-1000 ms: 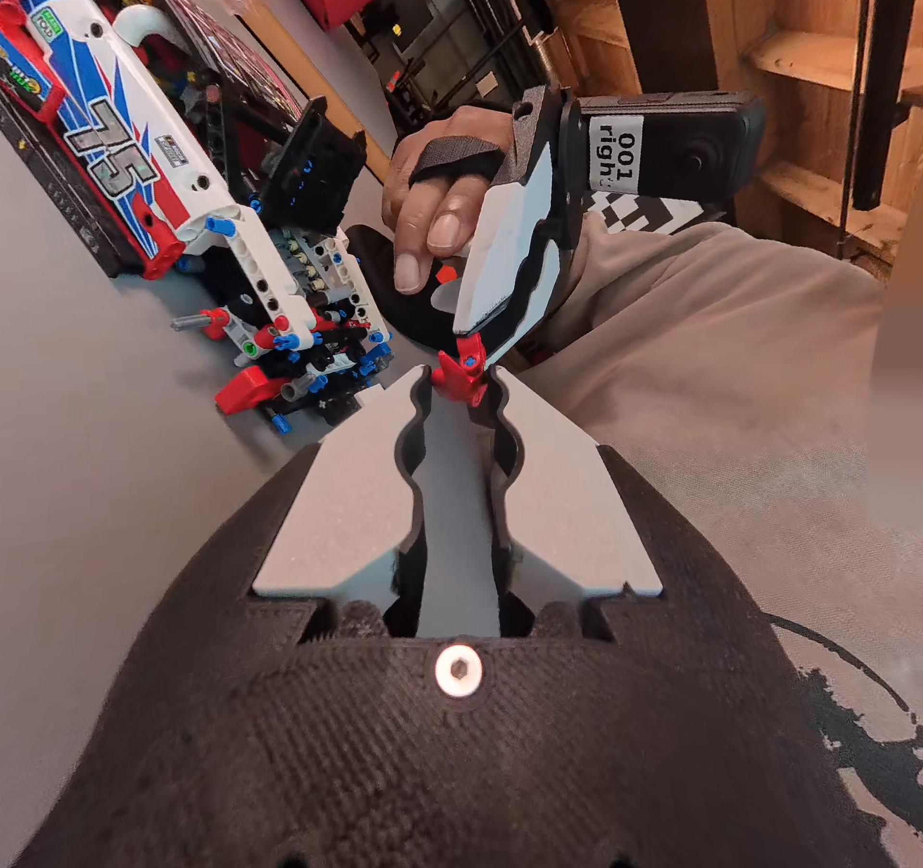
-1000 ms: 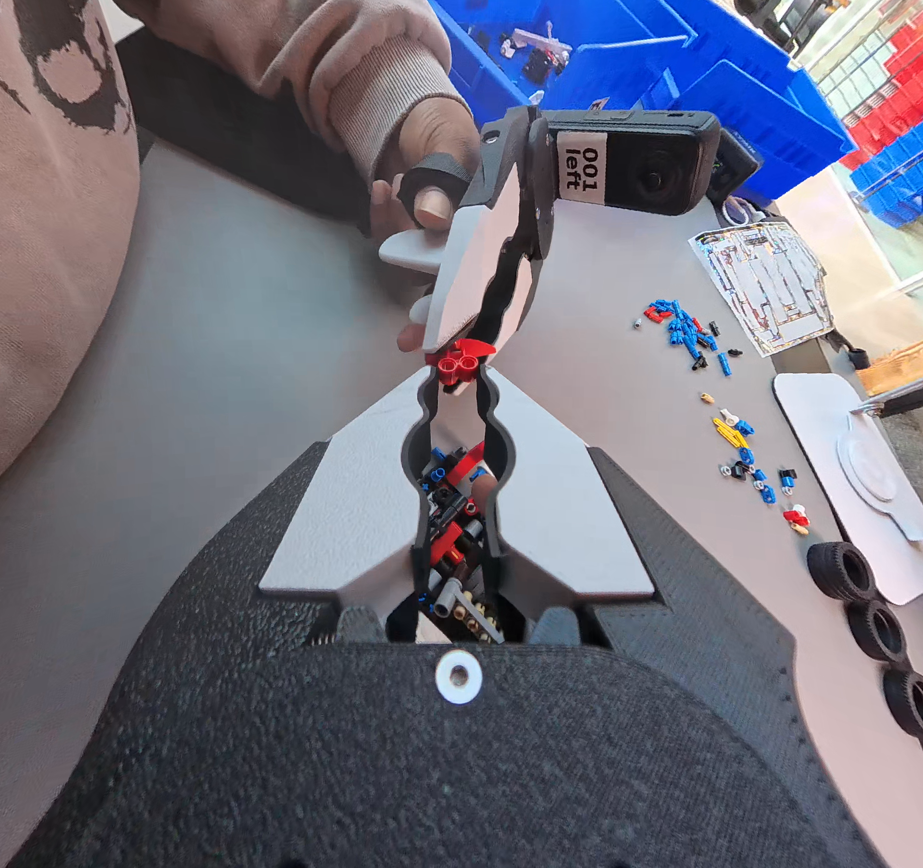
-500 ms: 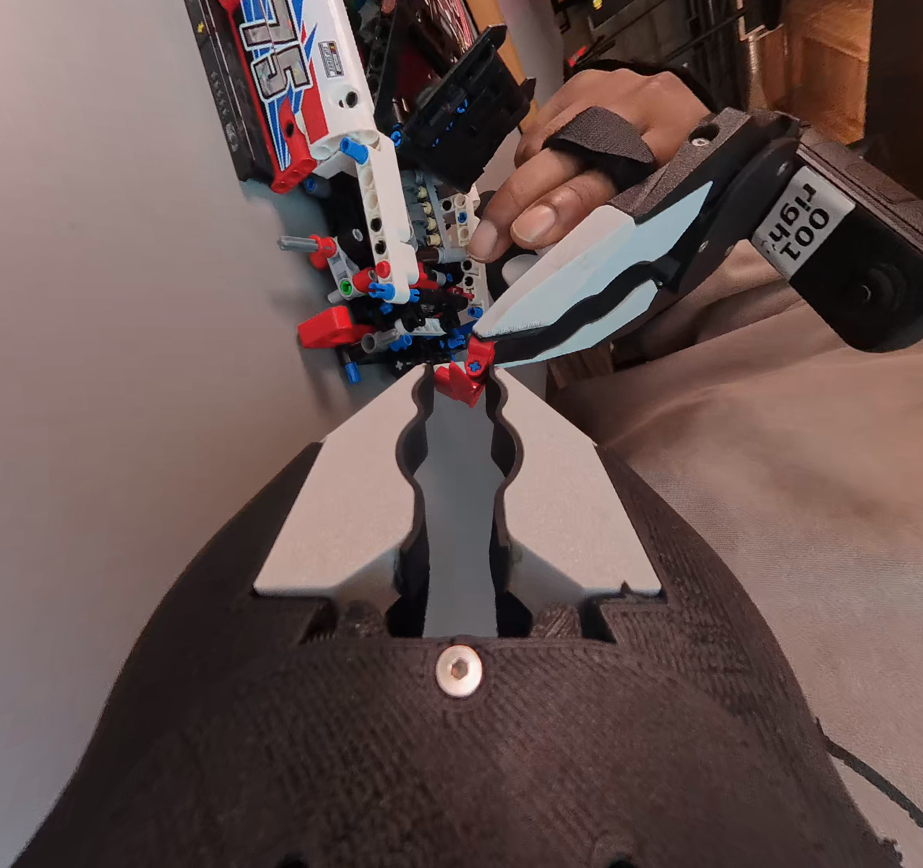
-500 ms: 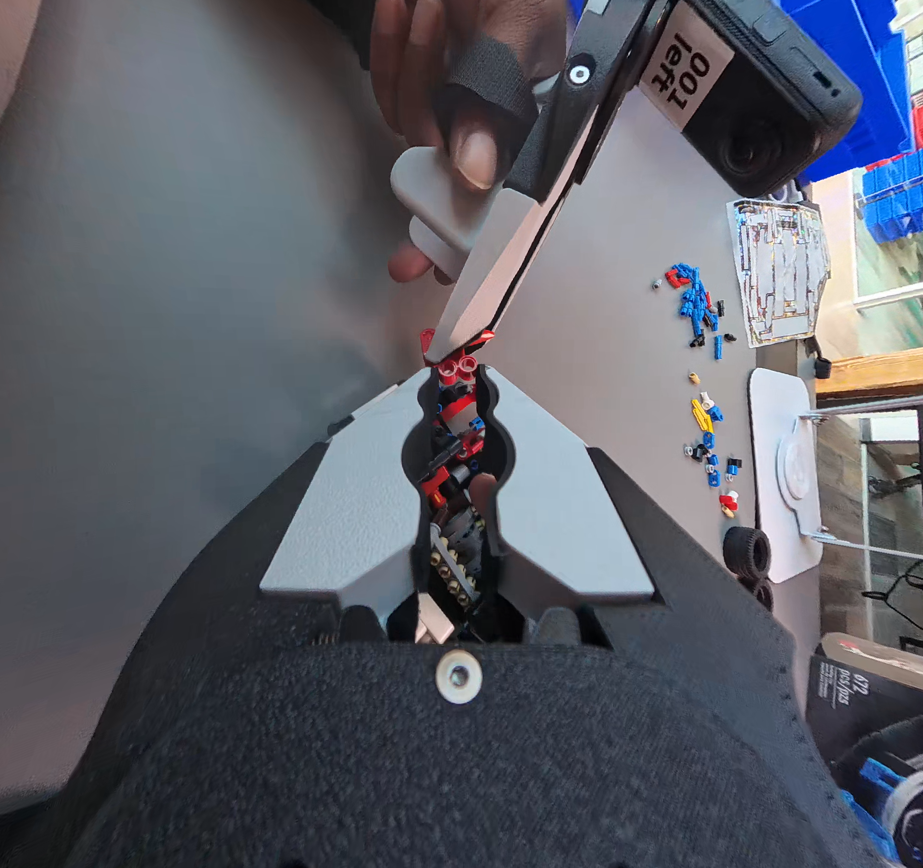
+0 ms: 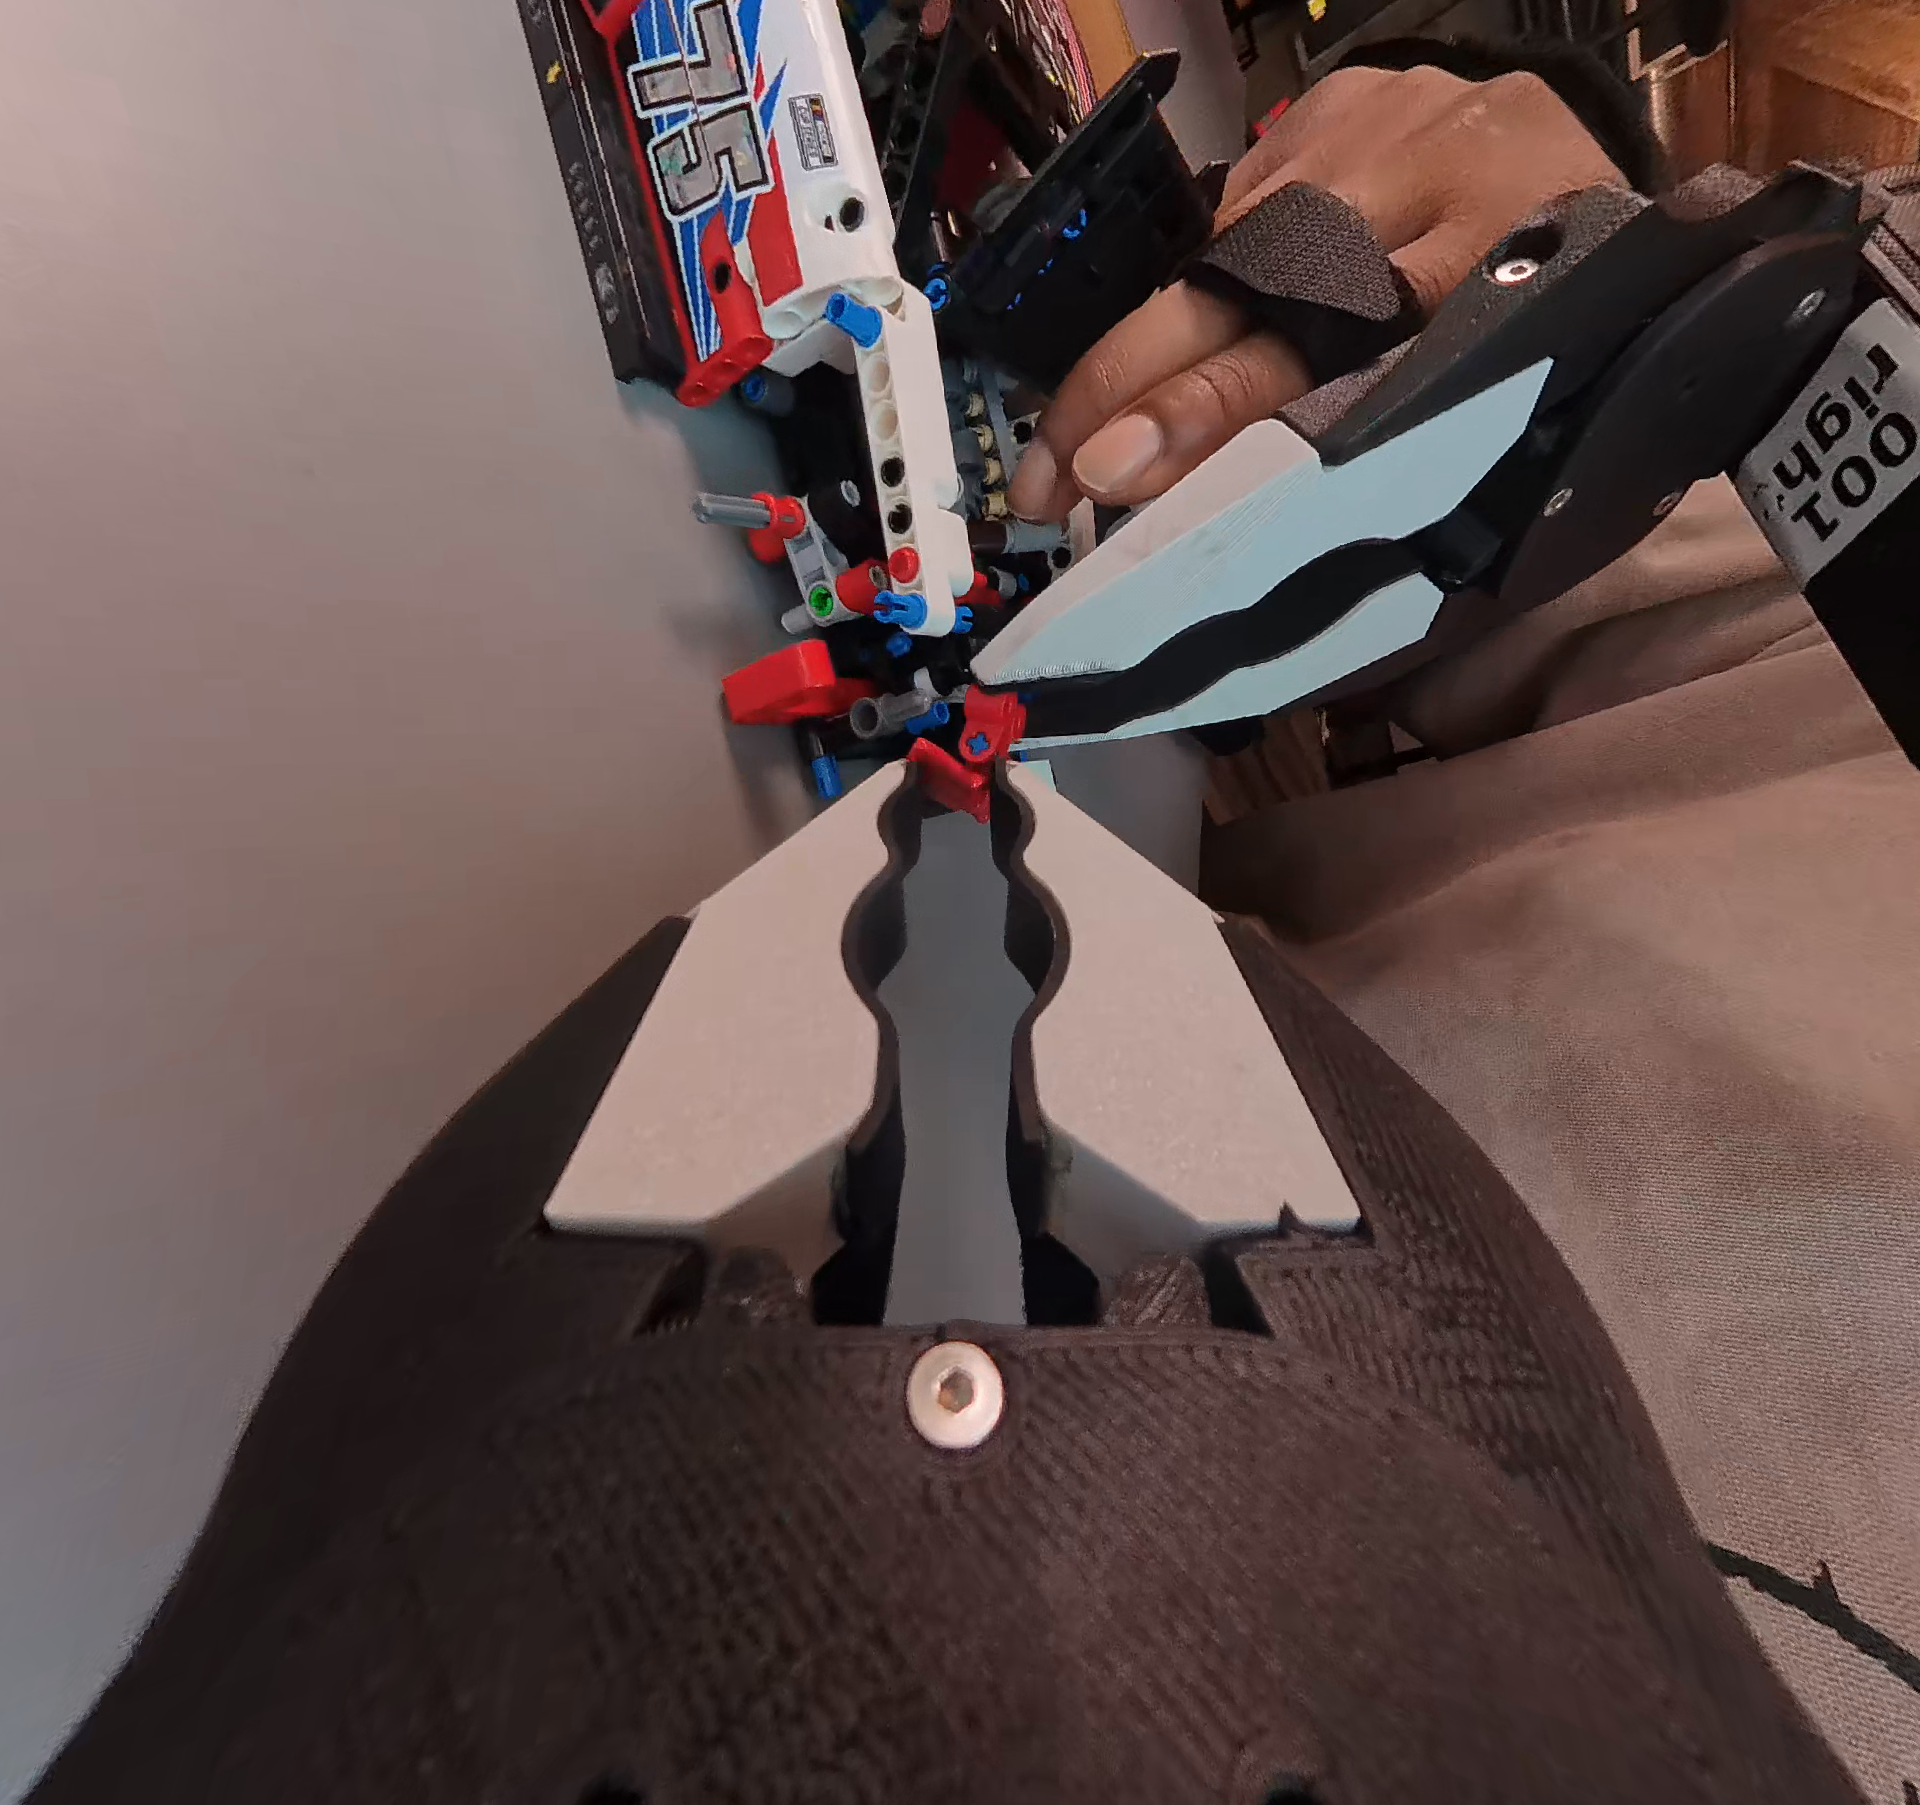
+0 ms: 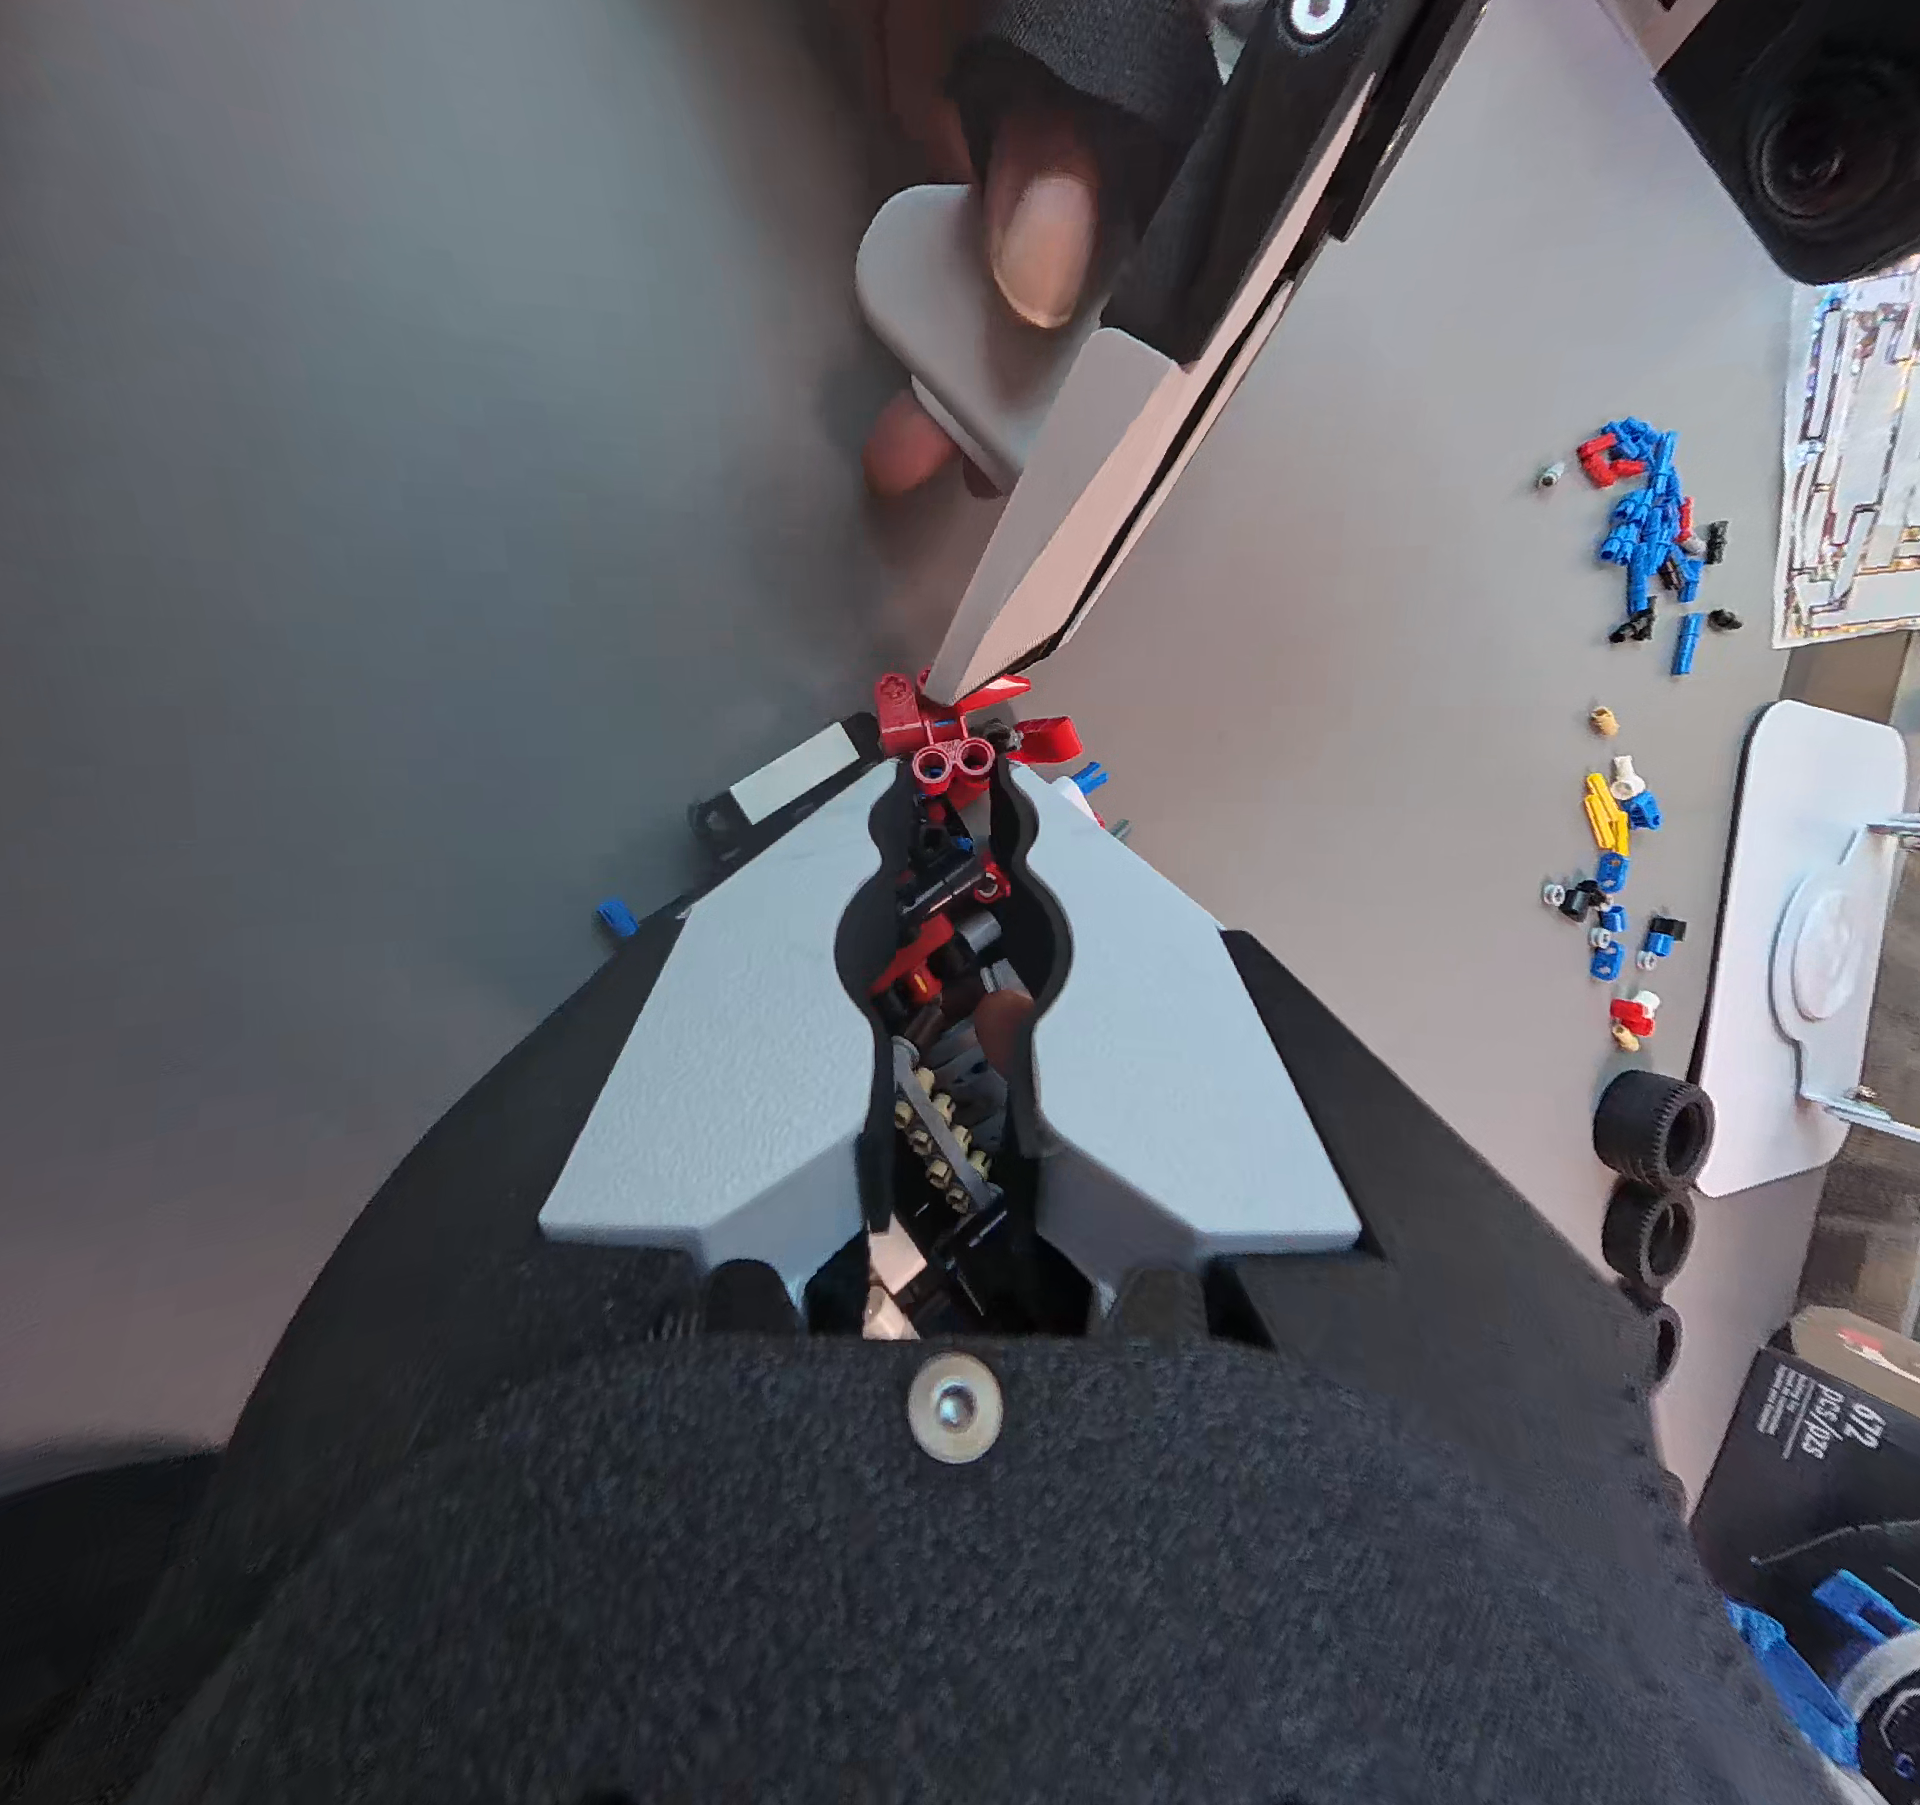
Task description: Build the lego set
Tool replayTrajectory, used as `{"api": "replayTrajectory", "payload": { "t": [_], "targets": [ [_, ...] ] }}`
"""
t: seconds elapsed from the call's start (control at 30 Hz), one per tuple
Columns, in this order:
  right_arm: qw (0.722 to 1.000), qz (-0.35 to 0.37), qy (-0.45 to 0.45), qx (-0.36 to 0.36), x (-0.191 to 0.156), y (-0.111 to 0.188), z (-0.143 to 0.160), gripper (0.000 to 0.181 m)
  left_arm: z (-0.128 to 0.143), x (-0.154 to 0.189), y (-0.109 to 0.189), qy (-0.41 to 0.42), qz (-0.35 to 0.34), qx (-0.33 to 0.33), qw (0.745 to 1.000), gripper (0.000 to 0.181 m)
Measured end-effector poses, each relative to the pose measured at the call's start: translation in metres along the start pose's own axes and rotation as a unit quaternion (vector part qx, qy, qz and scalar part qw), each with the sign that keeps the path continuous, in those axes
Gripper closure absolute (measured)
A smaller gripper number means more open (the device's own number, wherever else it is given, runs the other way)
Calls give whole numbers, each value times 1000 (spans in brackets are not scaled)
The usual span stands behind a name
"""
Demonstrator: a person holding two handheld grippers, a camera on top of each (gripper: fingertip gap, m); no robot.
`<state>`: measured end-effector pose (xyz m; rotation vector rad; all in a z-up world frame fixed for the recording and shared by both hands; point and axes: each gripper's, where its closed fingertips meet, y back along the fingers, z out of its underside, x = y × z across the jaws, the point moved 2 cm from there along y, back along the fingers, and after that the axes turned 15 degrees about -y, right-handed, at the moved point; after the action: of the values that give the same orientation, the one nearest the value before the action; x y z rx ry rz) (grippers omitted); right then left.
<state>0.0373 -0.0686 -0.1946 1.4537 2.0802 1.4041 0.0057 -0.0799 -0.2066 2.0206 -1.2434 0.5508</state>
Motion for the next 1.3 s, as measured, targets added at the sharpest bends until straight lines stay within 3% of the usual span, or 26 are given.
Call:
{"api": "replayTrajectory", "payload": {
  "t": [0.13, 0.77, 0.9, 1.03, 1.3],
  "targets": [
    [999, -4, 1, -38, 1, -3, 4, 170, 1, 0, -1, 18, 0, -8, 1000, 173],
    [998, -16, -43, -52, 0, -7, 5, 169, 2, -5, -3, 26, -35, -47, 998, 171],
    [998, -12, -49, -32, 1, -2, 4, 168, 3, -7, -4, 70, -31, -53, 996, 173],
    [999, -15, -52, -3, -1, 4, 1, 180, 2, -7, -4, 97, -29, -51, 994, 173],
    [998, 1, -48, -31, -2, 0, 5, 179, 1, -7, -4, 131, -22, -28, 991, 173]
  ]
}}
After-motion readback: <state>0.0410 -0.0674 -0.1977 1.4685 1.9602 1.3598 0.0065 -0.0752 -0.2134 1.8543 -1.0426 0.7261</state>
